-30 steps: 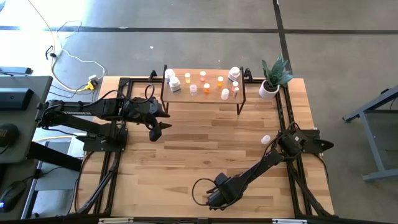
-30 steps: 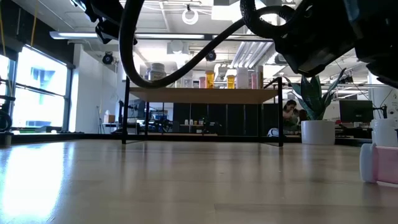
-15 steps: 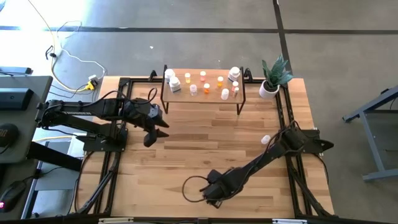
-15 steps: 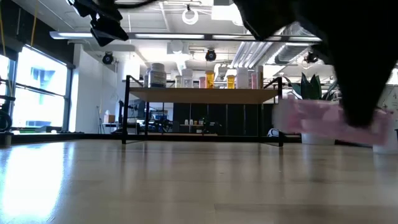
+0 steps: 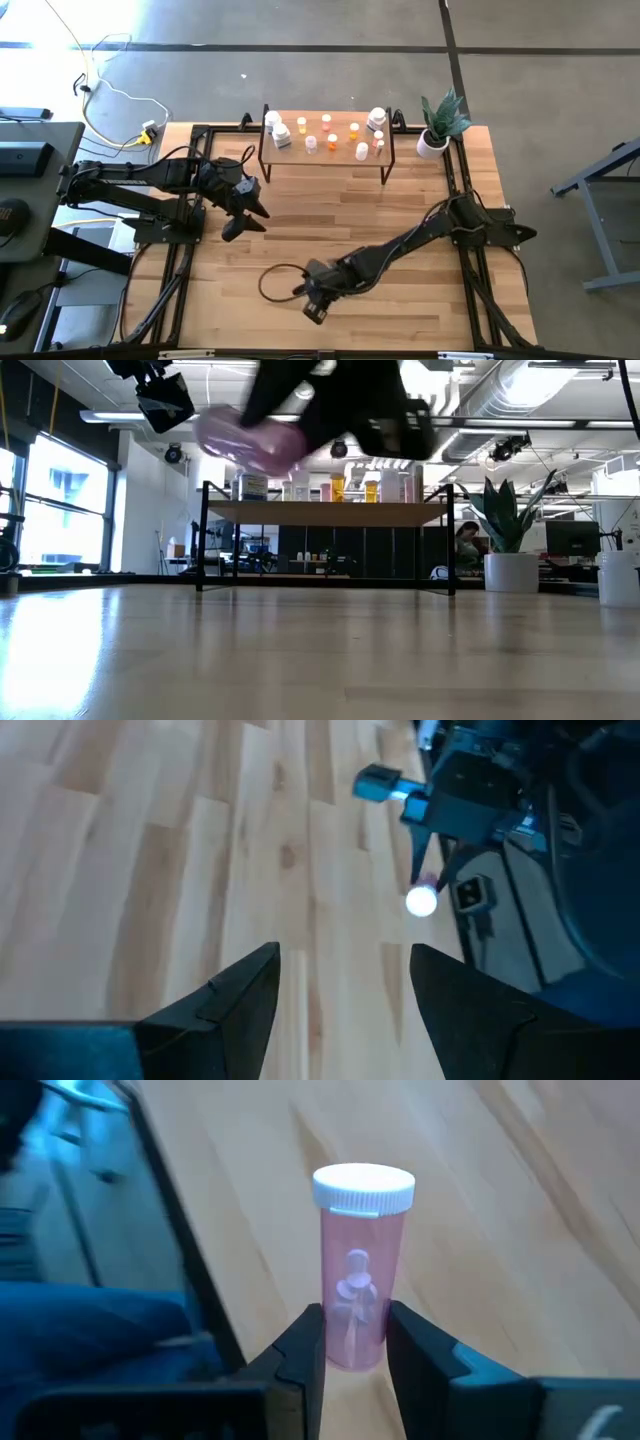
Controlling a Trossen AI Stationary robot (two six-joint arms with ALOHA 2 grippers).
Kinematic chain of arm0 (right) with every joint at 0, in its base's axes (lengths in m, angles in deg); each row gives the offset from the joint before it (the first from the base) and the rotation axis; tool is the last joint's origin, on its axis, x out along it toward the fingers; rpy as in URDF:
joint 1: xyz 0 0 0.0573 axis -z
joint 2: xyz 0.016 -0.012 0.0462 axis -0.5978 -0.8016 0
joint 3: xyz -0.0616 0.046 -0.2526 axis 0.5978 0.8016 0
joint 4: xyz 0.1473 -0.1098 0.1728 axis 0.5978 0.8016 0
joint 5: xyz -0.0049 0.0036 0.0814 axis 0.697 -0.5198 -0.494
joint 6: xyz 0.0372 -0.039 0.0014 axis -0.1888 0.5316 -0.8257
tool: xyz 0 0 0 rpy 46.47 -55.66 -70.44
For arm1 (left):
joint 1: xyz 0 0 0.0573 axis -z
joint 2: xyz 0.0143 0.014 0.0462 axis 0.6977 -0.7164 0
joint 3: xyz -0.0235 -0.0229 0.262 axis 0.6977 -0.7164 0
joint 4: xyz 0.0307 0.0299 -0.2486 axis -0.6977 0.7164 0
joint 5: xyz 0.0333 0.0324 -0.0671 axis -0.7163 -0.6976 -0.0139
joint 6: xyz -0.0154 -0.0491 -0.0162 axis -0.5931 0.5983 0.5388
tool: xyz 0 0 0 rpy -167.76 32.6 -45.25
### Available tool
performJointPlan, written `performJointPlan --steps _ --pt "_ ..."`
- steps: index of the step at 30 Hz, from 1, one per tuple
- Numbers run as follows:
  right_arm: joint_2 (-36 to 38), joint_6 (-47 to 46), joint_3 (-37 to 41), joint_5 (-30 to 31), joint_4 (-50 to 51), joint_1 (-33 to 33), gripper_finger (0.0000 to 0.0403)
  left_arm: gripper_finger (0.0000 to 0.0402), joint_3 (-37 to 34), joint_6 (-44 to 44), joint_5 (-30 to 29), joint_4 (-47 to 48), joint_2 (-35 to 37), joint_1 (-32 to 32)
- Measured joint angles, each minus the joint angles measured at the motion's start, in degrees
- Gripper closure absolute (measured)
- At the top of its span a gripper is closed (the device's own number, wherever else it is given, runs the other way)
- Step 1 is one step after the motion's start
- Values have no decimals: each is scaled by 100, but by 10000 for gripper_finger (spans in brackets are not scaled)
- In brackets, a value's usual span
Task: Pick and place medicine bottles onto shelf by color
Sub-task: Put the purple pill bottle on the shelf
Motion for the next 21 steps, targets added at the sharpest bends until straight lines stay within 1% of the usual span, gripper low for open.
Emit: performJointPlan --steps 6,9,14,21 --pt "1 440 0 74 -1120 299 325 188 0 8 521 -2 0 55" --pt "6 741 0 265 -1567 414 325 188 0 64 545 -1 0 168" --pt "8 932 0 747 -2032 576 325 188 0 111 546 -3 0 412" --pt "8 1142 0 859 -2602 764 325 188 0 246 514 -9 0 723"
